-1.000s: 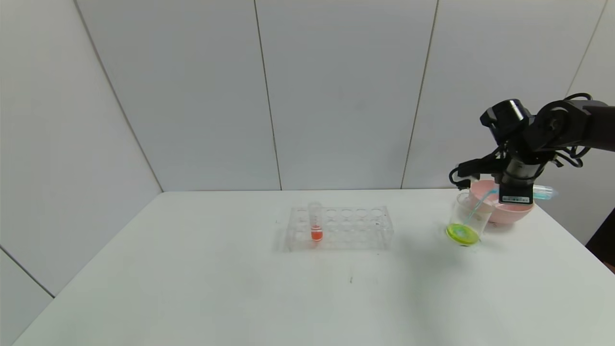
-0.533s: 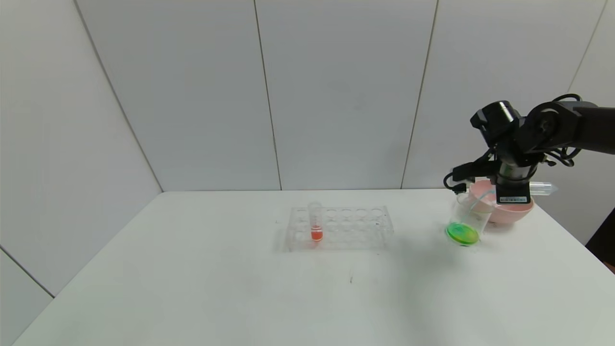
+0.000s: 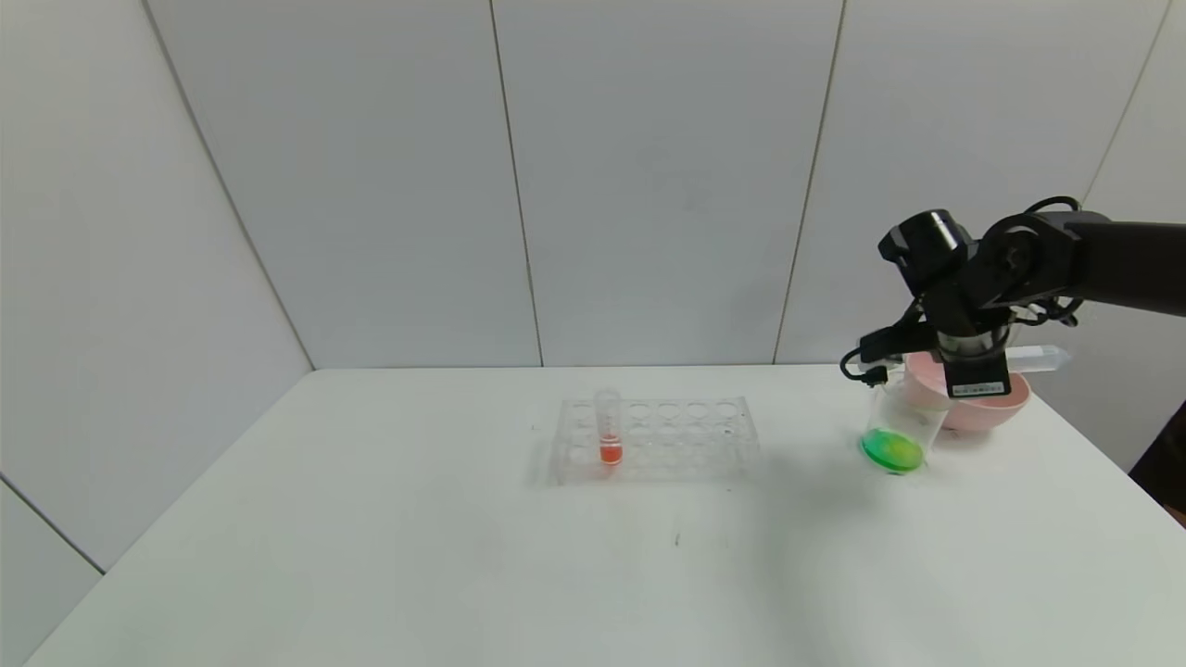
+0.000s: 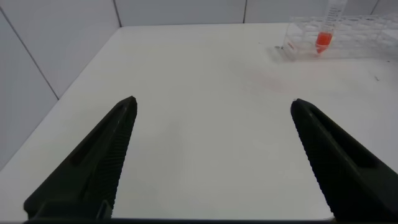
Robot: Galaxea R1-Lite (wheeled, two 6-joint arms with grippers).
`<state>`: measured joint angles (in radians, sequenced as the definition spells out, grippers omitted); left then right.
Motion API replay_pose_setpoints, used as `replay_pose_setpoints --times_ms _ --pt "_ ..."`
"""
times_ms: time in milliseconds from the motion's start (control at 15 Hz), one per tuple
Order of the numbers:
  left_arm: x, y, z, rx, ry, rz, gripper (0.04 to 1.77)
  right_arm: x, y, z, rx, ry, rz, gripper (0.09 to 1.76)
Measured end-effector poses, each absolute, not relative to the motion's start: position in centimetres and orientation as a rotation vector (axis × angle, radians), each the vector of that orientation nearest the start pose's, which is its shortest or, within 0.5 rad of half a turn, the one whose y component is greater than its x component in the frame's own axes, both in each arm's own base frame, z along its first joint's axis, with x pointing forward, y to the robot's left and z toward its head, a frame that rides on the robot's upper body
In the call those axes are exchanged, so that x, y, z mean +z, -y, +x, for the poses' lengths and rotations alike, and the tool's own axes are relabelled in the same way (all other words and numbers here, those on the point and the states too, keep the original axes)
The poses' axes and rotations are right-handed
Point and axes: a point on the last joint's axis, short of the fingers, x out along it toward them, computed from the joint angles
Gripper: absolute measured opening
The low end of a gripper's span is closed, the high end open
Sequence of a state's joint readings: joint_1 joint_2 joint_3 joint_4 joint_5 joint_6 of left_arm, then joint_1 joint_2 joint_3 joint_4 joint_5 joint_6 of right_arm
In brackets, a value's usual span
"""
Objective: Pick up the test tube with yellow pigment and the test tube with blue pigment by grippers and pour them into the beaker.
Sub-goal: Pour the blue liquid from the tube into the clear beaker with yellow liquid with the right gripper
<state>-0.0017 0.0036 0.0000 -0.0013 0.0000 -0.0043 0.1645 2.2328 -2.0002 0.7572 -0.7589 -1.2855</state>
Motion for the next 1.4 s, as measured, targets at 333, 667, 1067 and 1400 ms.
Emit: replay_pose_setpoints --times_ms 333,667,1067,1400 --pt "7.6 0.0 -2.3 -0.002 -0.002 -0.004 1.76 19.0 -5.8 42.4 0.102 -1.149 -1.612 0.52" --pt "7.6 0.0 -2.3 -0.002 -0.002 -0.004 1.76 20.4 -4.9 42.0 0.211 -1.039 -1.525 0.52" --pt "7.6 0.0 -2.3 -0.002 -0.002 -0.004 1.76 23.7 -0.7 40.8 0.539 -0.656 -0.807 0.52" --pt "7.6 0.0 -2.3 -0.002 -0.002 -0.004 1.76 25.8 1.0 39.7 0.470 -0.411 -0.343 0.52"
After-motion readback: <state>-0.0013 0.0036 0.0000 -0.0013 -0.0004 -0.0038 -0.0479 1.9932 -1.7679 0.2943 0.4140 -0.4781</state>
